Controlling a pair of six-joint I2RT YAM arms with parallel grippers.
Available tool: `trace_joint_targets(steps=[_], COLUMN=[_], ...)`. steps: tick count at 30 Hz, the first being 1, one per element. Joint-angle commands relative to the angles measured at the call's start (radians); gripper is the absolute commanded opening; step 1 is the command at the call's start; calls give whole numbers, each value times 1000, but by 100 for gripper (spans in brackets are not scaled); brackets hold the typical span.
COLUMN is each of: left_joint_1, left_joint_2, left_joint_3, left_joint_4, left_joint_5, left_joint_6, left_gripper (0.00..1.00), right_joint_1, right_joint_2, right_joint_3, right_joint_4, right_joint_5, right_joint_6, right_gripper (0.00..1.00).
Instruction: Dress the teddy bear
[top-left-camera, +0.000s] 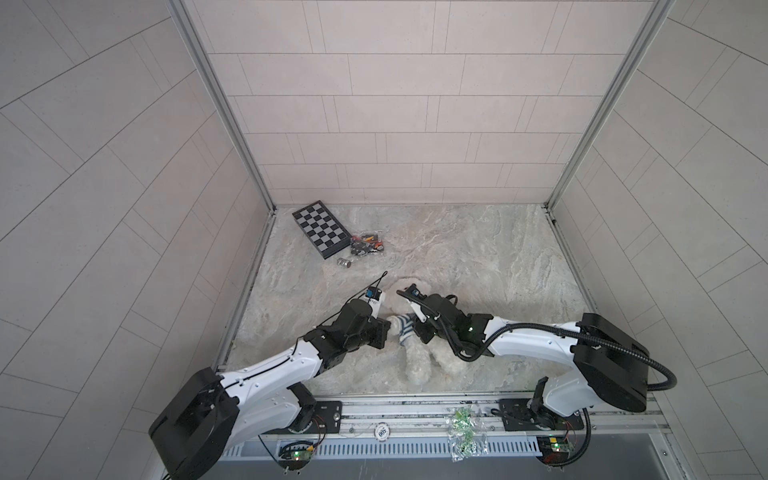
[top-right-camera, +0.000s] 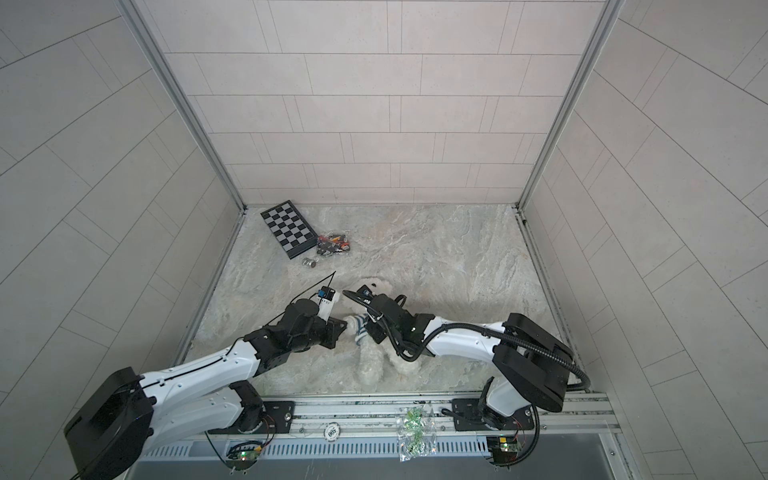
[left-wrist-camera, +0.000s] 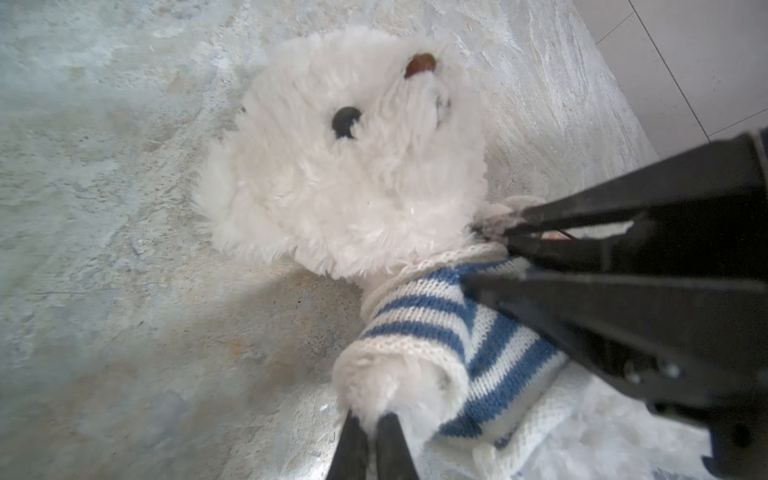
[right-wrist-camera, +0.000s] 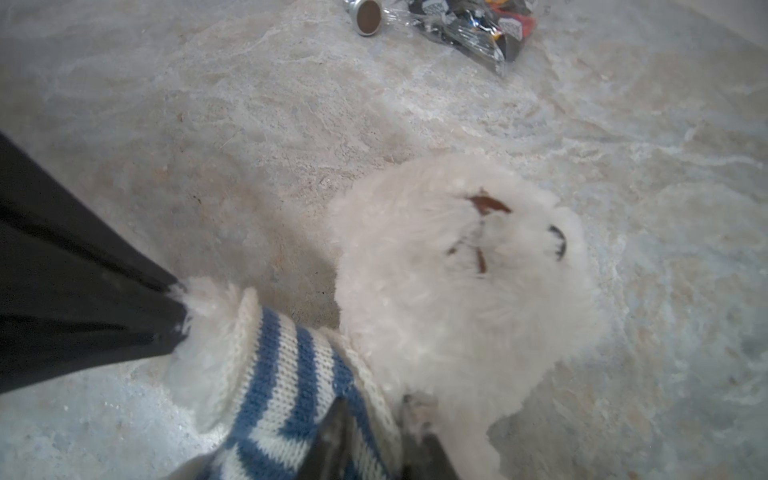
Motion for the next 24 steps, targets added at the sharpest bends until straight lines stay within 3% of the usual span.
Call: trace_joint_targets(steps=[1,3,12,20,22,24], left_joint_1=[6,6,7,6,6,5], left_joint_2=[-19,-29,-61,-17,-15,-14], left_joint_3=[-27,-38,-89,-53,-34,-15], left_joint_4=[31,33,54,99,111,102], left_joint_5=[-21,-24,-48,-31,-16,-21], left_joint_6=[-8,-11,-35,-41,-35,-28], left_gripper=[0,0,0,0,0,0], right_joint_1=[-23,-44,-86,-84,-73,-58], right_joint_2=[-6,-19,-106,-121,-130,-154], right_joint_3=[-9,-25,-85,-79,-74,-71], right_joint_4=[-78,-90,-109,-112,-111,-108], right_joint_5=[64,82,135,34,15,4], right_joint_6=[4,8,37,38,45,47], right_gripper=[4,0,0,0,4,14])
